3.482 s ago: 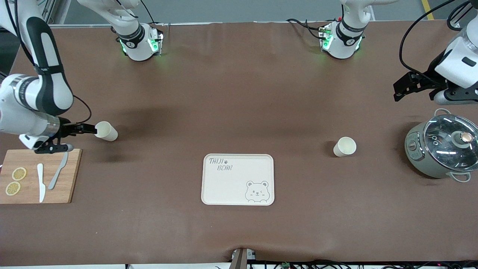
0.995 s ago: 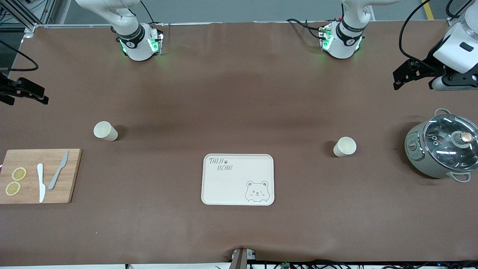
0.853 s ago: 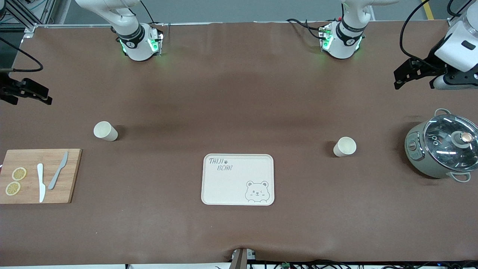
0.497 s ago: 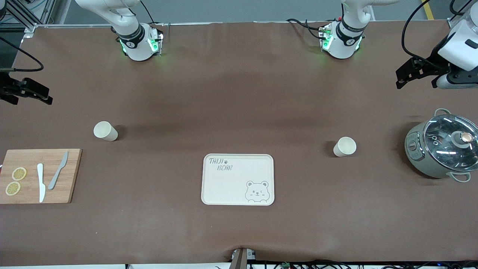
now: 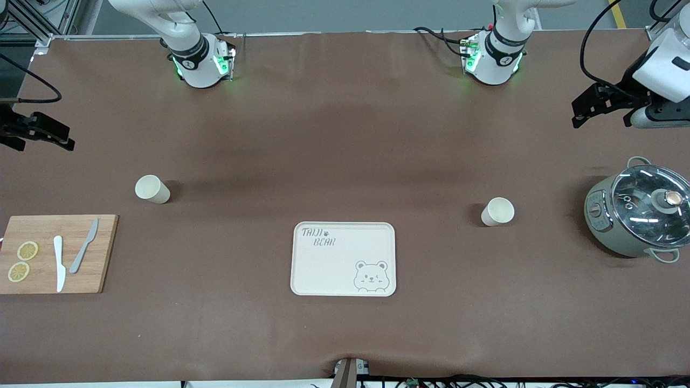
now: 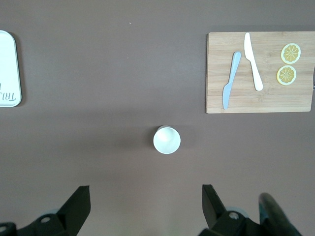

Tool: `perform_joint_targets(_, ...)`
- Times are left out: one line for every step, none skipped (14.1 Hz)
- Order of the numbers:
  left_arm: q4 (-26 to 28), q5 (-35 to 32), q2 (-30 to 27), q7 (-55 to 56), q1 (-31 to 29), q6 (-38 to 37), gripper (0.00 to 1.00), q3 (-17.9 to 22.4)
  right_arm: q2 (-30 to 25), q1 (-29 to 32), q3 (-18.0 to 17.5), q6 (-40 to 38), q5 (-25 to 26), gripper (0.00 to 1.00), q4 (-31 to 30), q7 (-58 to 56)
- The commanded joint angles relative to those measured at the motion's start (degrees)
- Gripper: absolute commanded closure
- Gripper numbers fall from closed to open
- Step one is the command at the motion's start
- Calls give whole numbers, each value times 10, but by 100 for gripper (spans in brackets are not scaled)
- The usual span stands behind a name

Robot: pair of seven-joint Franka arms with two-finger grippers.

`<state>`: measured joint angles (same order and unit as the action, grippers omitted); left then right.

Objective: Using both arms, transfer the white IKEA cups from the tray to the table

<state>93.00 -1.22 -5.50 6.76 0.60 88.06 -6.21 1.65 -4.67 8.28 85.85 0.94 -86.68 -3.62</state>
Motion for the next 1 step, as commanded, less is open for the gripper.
perform_joint_targets(-15, 0, 4, -7, 1, -16, 0, 1, -11, 3, 0, -3, 5, 0, -6, -5)
